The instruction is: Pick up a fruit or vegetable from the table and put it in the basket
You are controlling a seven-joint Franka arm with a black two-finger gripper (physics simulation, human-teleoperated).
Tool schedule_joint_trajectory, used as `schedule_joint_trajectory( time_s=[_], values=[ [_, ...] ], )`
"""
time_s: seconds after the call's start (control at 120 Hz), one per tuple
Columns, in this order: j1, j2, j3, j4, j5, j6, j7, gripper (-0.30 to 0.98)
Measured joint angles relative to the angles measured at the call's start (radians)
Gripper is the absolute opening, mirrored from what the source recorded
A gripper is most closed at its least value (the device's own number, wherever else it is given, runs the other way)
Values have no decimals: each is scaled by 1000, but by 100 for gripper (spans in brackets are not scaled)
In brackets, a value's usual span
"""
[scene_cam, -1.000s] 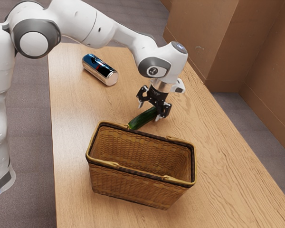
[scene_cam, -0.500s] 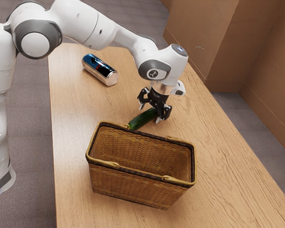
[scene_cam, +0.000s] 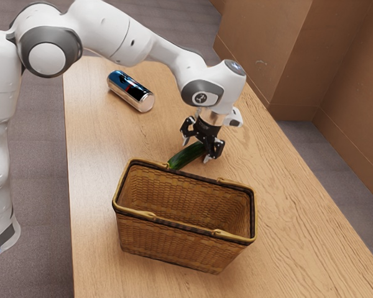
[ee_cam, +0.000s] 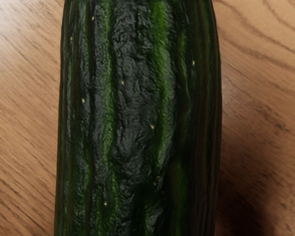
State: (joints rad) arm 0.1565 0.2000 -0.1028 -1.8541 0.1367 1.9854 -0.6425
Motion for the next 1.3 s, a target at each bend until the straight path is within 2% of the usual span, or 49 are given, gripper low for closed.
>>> schedule_joint_trajectory(
  time_s=[0.292,0.467,0.558,0.833,1.067,1.3],
  values=[
    [0,-2,0,4,0,1,4,66],
    [0,-3,0,6,1,1,0,33],
    [0,-3,-1,7,3,0,-2,26],
    [-8,-23,-14,47,17,-19,-8,23],
    [-16,-142,-23,64,38,-84,65,22],
    [-71,-240,-15,185,-44,-221,229,22]
  ],
)
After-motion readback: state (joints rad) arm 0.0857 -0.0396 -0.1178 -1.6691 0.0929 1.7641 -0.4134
